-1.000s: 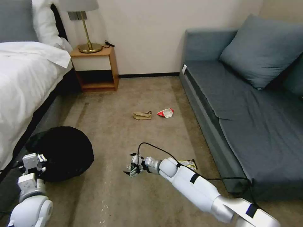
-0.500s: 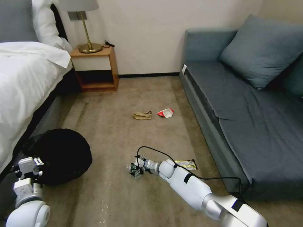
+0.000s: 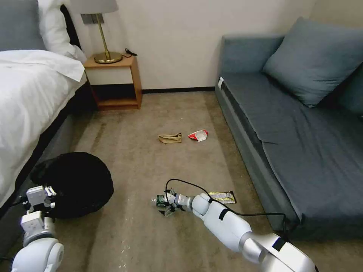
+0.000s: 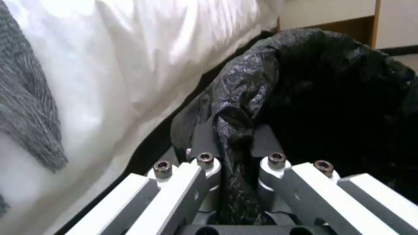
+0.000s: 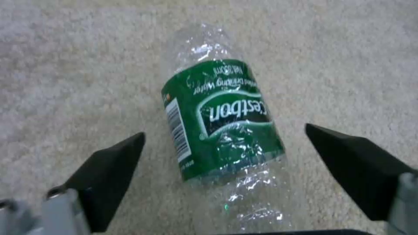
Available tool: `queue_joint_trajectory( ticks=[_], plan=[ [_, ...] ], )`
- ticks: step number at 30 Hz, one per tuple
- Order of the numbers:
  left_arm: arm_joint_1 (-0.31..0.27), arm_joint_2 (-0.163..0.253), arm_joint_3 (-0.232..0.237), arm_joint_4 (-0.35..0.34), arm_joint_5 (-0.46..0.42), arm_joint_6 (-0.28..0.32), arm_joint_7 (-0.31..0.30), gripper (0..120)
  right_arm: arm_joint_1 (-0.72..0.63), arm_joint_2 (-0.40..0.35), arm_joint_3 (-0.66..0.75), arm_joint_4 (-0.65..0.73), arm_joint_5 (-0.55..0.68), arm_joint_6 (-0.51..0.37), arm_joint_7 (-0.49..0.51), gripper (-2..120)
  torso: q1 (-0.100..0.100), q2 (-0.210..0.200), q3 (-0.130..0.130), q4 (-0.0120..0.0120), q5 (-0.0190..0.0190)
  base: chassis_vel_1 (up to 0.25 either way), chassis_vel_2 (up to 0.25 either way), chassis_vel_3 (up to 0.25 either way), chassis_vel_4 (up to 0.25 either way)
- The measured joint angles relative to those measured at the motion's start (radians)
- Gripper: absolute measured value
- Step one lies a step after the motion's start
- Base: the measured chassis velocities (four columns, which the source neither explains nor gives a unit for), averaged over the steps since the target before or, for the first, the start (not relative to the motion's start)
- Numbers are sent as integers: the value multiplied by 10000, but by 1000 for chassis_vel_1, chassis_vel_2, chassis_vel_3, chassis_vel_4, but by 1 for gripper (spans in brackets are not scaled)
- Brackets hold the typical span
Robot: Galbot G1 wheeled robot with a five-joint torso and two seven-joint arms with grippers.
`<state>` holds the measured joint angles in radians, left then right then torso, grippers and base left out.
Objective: Pick up the trash bin, then pick up the garbage on the floor and place it into the trash bin.
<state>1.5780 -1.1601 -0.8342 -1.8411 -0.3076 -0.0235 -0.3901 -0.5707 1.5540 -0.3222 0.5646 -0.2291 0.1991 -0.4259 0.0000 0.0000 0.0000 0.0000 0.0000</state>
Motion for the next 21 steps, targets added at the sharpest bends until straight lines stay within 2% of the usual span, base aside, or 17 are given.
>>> queue_joint_trajectory(
  ticks=[3,6,12,16,21],
  plan=[
    [-18,-5,11,20,-12,0,-2,7,4,30,29,-59,-55,32,-30,85,0,0,0,0,0,0,0,0,0],
    [-73,-1,18,48,-42,8,-10,7,-9,67,40,-98,-98,43,-76,70,0,0,0,0,0,0,0,0,0],
    [-103,10,18,51,-75,16,-15,7,-40,89,52,-125,-122,61,-89,56,0,0,0,-1,0,0,0,0,0],
    [-51,-35,0,61,-87,16,-19,7,-106,64,88,-93,-128,106,-100,36,0,0,-1,0,1,0,0,0,0],
    [29,-53,-36,24,-88,8,-24,7,-240,-30,240,-13,-197,212,-153,26,0,1,-1,0,2,0,0,0,0]
  ],
)
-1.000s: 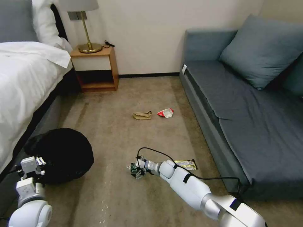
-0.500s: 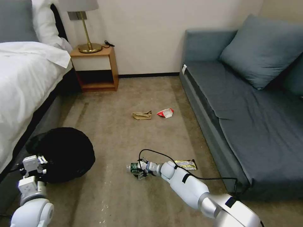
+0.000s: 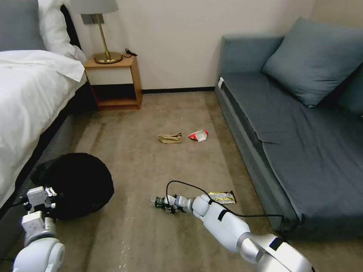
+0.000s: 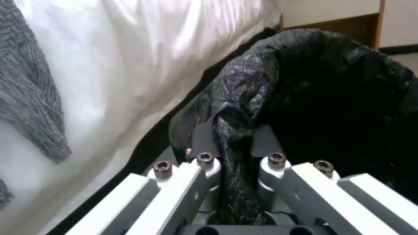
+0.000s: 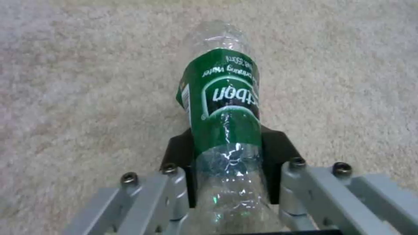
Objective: Pick up the trash bin, then pick up the garbage on the floor and place it into the trash bin.
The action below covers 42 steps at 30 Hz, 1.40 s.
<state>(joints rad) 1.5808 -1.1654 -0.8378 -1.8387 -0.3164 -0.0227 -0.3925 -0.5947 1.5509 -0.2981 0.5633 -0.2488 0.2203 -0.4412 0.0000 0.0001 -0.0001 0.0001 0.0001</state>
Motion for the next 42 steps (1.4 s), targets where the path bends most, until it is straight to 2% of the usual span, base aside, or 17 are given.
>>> queue_joint_trajectory(
  ticks=[11,15,17,19,23,24,27,29,30,31,32,34,35,37,42],
  plan=[
    [66,-23,9,-278,0,-3,-8,7,-439,-404,404,879,105,174,-188,25,1,-1,3,-2,-1,0,0,0,0],
    [127,-74,52,-465,5,12,-12,7,-499,-634,536,2173,895,103,-176,25,0,-1,2,-1,0,0,0,0,0],
    [135,-80,56,-482,5,13,-13,7,-499,-667,540,2388,1041,65,-149,25,1,-1,3,-2,-1,0,0,0,0],
    [180,-115,101,-667,-66,81,-18,7,-447,-787,525,3494,2011,-113,145,25,0,-1,2,-1,-1,0,0,0,0],
    [182,-117,112,-699,-88,101,-22,7,-432,-788,524,3637,2148,-121,215,25,1,-1,2,-1,-1,0,0,0,0],
    [174,-143,197,-848,-149,187,-30,7,-262,-724,528,4378,2969,-154,637,25,0,-1,1,-1,-1,0,0,0,0],
    [162,-155,236,-894,-149,204,-35,7,-174,-678,517,4626,3301,-171,792,25,0,0,0,2,-1,0,0,0,0],
    [146,-225,407,-1003,-108,240,-54,7,-27,-597,255,5241,4827,-262,1126,25,1,-2,6,-5,-3,0,0,0,0],
    [146,-225,407,-1003,-108,240,-54,7,-27,-597,255,5241,4827,-262,1126,25,1,-2,6,-5,-3,0,0,0,0],
    [130,-276,480,-1051,-72,245,-55,7,100,-531,95,5679,5705,-289,1333,25,0,0,-2,2,-3,0,0,0,0],
    [92,-337,550,-1112,-42,240,-53,7,94,-503,-278,6251,6935,-502,1593,25,0,0,1,-1,-2,0,0,0,0],
    [81,-366,575,-1131,-37,237,-51,7,72,-492,-419,6470,7393,-649,1629,25,1,-1,4,1,-3,0,0,0,0],
    [75,-418,623,-1176,-31,234,-37,7,34,-403,-644,7034,8397,-946,1688,25,0,0,-1,-1,-4,0,0,0,0],
    [50,-509,701,-1202,15,164,-12,7,-132,-89,-1066,7642,9491,-1463,1720,25,0,0,0,1,-4,0,0,0,0],
    [50,-581,780,-1233,32,-11,107,7,-225,167,-1590,7725,9677,-1579,1766,25,0,0,0,1,-3,0,0,0,0]
  ],
)
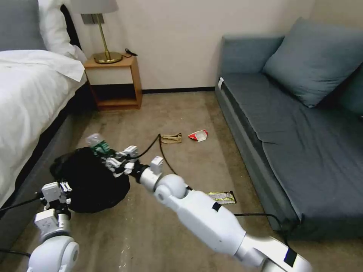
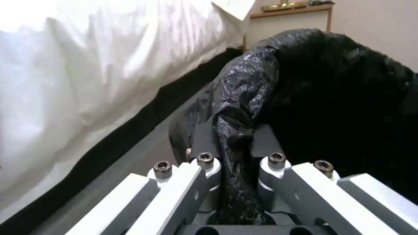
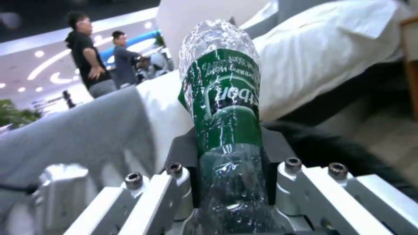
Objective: Pick up the trash bin, then pick up the garbage on the floor and place it into the trash bin.
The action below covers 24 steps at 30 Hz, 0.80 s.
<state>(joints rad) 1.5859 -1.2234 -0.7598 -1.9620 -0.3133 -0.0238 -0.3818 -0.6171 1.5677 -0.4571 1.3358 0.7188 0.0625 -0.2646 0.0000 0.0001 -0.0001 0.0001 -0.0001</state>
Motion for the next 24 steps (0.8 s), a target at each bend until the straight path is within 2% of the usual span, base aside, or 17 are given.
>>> queue_joint_trajectory(
  ticks=[11,18,24],
  plan=[
    [31,-118,62,-131,-13,-278,292,7,98,164,-615,-828,-391,250,-129,25,0,0,1,-2,0,0,0,0,0],
    [132,-226,22,-217,-35,-414,530,7,200,394,-573,-1402,-723,448,241,25,0,0,0,-1,1,0,0,0,0],
    [178,-318,20,-229,-27,-459,570,7,157,372,-583,-1370,-939,487,277,45,0,-1,1,-1,1,0,0,0,0]
  ],
)
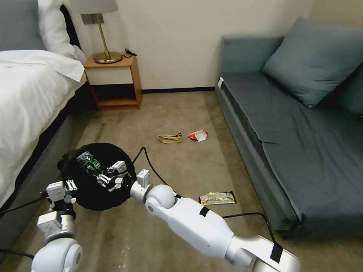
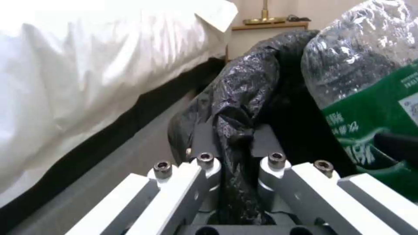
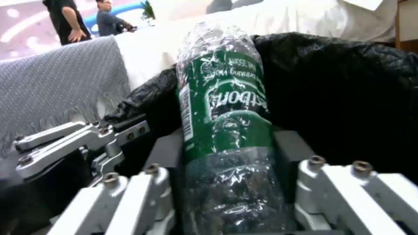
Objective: Pick up the trash bin, then pick up the garbage on the floor and place it into the trash bin.
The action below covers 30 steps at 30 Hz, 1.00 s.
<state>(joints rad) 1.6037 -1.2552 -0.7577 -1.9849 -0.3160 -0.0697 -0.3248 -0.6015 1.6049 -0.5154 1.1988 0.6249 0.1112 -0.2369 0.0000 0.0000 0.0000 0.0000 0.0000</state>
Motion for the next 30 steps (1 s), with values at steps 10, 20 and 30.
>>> queue_joint_trajectory(
  ticks=[10,20,30],
  plan=[
    [6,-27,-6,4,27,-47,-6,7,-143,-272,-30,240,-470,170,-135,84,0,0,0,0,0,0,0,0,0],
    [-9,-29,-69,258,53,-241,-40,7,-156,-997,195,760,-710,-208,-72,100,0,0,0,0,1,0,0,0,0],
    [-3,40,-155,485,48,-442,-120,7,-75,-2713,914,924,-1973,-1134,1,100,0,0,0,-1,3,0,0,0,0]
  ],
)
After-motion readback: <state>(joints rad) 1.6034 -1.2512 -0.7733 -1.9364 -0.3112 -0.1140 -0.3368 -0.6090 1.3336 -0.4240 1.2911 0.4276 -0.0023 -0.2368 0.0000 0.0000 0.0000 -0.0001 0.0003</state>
